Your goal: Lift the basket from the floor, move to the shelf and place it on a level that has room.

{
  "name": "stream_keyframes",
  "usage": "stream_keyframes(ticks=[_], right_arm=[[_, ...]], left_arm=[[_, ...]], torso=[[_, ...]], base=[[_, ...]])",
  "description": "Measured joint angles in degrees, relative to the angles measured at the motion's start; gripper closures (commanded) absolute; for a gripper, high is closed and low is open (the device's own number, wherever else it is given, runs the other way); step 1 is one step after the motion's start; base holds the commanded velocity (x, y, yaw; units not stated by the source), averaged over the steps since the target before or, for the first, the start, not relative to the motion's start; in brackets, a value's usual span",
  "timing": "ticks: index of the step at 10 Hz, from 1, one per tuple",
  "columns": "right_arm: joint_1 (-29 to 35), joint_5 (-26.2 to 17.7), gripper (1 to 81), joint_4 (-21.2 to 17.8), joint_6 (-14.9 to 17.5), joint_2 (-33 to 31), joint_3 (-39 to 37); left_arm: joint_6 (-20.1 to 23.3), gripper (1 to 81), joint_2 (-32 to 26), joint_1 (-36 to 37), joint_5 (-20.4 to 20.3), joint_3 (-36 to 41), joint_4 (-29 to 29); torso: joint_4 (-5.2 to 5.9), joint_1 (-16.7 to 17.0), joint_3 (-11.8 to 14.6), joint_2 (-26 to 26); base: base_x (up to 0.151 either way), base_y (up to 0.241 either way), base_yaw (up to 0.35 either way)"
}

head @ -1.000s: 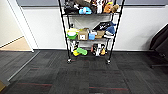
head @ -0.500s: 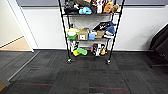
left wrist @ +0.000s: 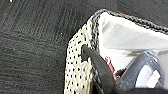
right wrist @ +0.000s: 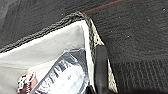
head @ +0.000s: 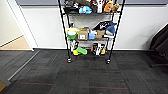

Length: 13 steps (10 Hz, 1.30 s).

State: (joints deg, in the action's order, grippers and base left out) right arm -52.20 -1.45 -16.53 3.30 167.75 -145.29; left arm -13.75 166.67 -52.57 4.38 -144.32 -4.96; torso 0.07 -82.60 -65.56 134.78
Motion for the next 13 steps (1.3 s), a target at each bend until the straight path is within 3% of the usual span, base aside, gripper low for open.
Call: stream_keyframes(ticks=[5, 9, 13], right_arm=[[-0.7, 0.3, 81.1, -1.2, -0.6, -6.1, 8.7], [-2.3, 3.3, 81.1, -2.1, -2.3, -9.8, 13.9], [-3.0, 5.7, 81.1, -2.3, -3.7, -13.7, 21.0]], left_arm=[[0.0, 81.1, -5.1, 0.8, 0.7, 10.4, 0.0], [-0.1, 81.1, -7.9, 2.2, 1.0, 15.2, 0.0], [-0.1, 81.1, -11.8, 2.2, 1.4, 21.3, 0.0]], torso=[[0.0, 6.1, 0.0, -9.7], [0.0, 11.1, 0.0, -17.6], [0.0, 15.8, 3.1, -24.9]], base=[[0.0, 0.0, 0.0], [0.0, 0.0, 0.0], [0.0, 0.0, 0.0]])
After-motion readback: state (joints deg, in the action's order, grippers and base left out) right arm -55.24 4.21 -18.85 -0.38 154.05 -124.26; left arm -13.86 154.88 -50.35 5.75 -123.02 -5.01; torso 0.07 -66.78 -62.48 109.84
